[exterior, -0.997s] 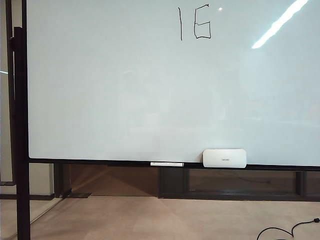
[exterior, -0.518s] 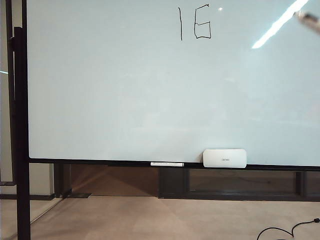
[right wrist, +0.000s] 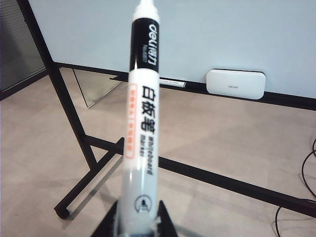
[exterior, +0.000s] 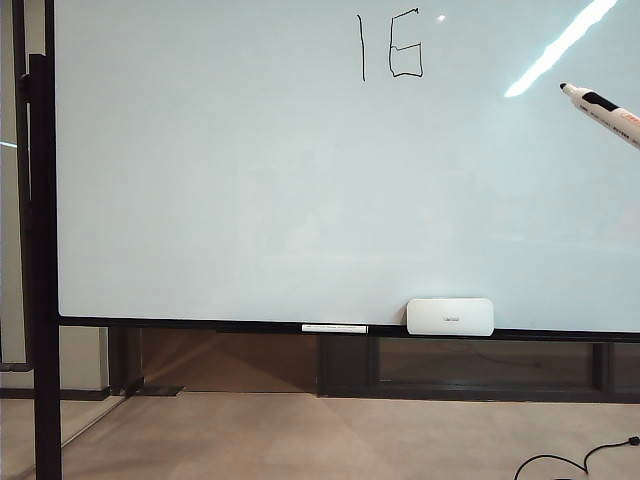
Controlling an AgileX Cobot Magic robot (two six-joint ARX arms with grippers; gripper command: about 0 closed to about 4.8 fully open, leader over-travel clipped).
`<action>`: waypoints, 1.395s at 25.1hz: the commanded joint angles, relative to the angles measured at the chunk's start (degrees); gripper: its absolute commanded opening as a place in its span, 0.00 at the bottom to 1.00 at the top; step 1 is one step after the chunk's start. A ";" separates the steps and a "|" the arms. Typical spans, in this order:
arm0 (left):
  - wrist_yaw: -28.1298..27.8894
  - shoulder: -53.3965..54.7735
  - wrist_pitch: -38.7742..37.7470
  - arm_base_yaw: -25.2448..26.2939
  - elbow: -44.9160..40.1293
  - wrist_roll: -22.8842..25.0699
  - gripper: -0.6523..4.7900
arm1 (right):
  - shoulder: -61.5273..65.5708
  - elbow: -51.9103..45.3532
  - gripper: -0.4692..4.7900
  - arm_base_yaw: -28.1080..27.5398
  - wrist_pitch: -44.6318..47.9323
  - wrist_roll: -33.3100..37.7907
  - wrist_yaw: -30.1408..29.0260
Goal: Reach to the right to find the marker pen, pick it up, and write the number 16 on the whiteboard.
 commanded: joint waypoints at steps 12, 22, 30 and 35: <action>-0.61 0.02 0.28 -0.02 -2.86 1.49 0.17 | 0.02 -2.19 0.09 0.02 0.96 -2.08 -2.16; -5.57 0.02 0.11 0.07 -3.54 1.90 0.17 | 0.02 -2.19 0.09 0.04 0.98 -2.05 -1.16; -5.51 0.02 0.11 0.07 -3.54 1.90 0.17 | 0.02 -2.19 0.09 0.07 1.03 -2.08 -1.31; -5.51 0.02 0.13 0.07 -3.54 1.90 0.17 | 0.02 -2.19 0.09 0.07 1.03 -2.08 -1.31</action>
